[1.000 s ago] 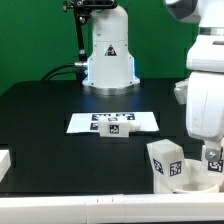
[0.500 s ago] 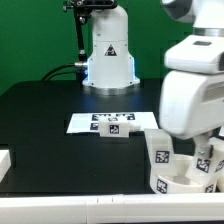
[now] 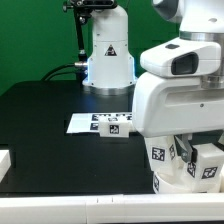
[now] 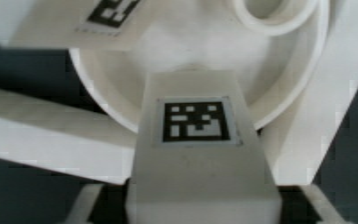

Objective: Assemble stool

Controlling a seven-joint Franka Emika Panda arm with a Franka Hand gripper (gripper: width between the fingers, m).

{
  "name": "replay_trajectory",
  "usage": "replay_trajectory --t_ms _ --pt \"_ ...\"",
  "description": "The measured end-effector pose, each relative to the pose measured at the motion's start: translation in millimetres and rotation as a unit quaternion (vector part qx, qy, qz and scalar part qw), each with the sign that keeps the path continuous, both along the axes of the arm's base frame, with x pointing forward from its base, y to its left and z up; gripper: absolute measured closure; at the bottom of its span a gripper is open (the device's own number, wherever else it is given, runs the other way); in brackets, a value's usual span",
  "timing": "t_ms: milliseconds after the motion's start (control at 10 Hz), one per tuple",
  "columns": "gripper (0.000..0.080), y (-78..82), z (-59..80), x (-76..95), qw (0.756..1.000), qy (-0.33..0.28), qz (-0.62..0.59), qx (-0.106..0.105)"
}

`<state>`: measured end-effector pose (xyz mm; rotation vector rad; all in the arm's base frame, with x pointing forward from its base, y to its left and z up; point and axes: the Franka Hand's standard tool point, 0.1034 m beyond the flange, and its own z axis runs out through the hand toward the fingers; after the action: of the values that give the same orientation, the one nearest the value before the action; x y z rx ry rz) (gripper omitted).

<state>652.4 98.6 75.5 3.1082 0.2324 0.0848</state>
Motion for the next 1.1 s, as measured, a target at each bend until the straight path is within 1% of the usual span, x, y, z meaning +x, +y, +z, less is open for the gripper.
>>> replay_trajectory --t_ms 100,200,300,400,500,700,800,900,1000,1100 --pt "0.0465 -3.3 1.4 3.3 0.995 -0.009 -0.095 0.006" --pt "0.0465 -12.1 2.8 5.1 0.977 -0.015 -0.211 0.007" --pt "0.0464 -20.6 2.2 4.7 0.954 -0.013 -0.298 0.013" --pt "0.0464 -29.4 0.6 3.7 0.931 -0.006 -0.365 0.028" --pt "0.0464 -31.5 0.3 2.7 0.923 -0.007 -0.384 0.032" --pt "0.0464 -33.2 0.5 0.6 0.907 -0.008 -0.42 0.026" --pt "0.0464 -34.1 0.4 0.6 0.906 -0.008 -0.423 0.025" --pt "0.038 -33.8 -0.2 0.4 0.906 -0.008 -0.422 0.025" --pt "0.0208 -33.9 -0.3 0.5 0.906 -0.008 -0.422 0.025" --pt "0.0208 -34.9 1.6 1.6 0.904 -0.011 -0.427 0.03"
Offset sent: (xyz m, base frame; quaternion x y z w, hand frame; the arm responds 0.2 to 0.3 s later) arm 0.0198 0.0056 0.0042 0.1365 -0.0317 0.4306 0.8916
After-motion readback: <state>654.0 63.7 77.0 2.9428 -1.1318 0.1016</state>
